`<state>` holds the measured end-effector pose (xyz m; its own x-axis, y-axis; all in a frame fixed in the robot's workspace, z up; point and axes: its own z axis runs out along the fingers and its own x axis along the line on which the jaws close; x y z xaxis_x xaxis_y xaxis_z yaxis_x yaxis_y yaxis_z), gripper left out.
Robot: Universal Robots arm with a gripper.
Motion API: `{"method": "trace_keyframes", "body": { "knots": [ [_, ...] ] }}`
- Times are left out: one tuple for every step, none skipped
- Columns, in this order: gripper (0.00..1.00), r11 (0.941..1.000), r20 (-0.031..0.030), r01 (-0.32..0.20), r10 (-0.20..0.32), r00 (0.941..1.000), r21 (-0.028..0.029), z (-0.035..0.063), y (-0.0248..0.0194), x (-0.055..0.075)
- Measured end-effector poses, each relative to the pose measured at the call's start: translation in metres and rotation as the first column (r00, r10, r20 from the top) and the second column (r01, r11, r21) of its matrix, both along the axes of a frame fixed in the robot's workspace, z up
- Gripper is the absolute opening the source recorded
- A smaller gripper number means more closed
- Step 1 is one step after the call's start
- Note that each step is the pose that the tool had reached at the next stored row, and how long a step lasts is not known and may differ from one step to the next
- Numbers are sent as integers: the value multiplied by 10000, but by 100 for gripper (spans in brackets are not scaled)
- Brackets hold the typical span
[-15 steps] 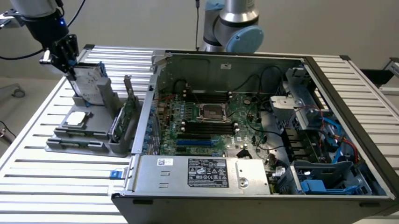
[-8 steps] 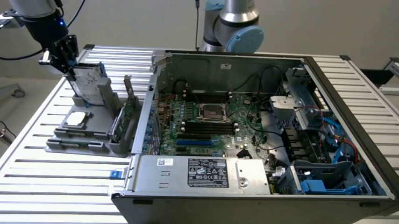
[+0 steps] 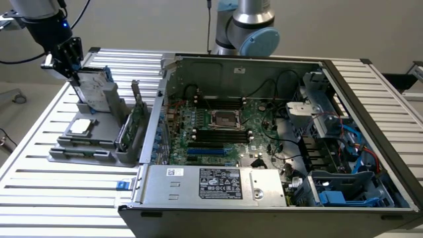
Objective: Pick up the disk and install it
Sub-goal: 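Pick up the disk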
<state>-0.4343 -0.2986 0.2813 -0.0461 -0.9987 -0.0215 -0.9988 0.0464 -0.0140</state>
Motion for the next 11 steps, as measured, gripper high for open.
{"method": "trace_keyframes", "body": {
  "knots": [
    [33,10000,0,0,0,10000,0,0,0,0],
    [33,10000,0,0,0,10000,0,0,0,0],
    [33,10000,0,0,0,10000,0,0,0,0],
    [33,10000,0,0,0,10000,0,0,0,0],
    [33,10000,0,0,0,10000,0,0,0,0],
    [33,10000,1,0,0,10000,0,0,0,0],
    [33,10000,0,0,0,10000,0,0,0,0],
    [33,10000,0,0,0,10000,0,0,0,0],
    [33,10000,0,0,0,10000,1,0,0,0],
    [33,10000,1,0,0,10000,0,0,0,0],
    [33,10000,0,0,0,10000,0,0,0,0]
  ]
}}
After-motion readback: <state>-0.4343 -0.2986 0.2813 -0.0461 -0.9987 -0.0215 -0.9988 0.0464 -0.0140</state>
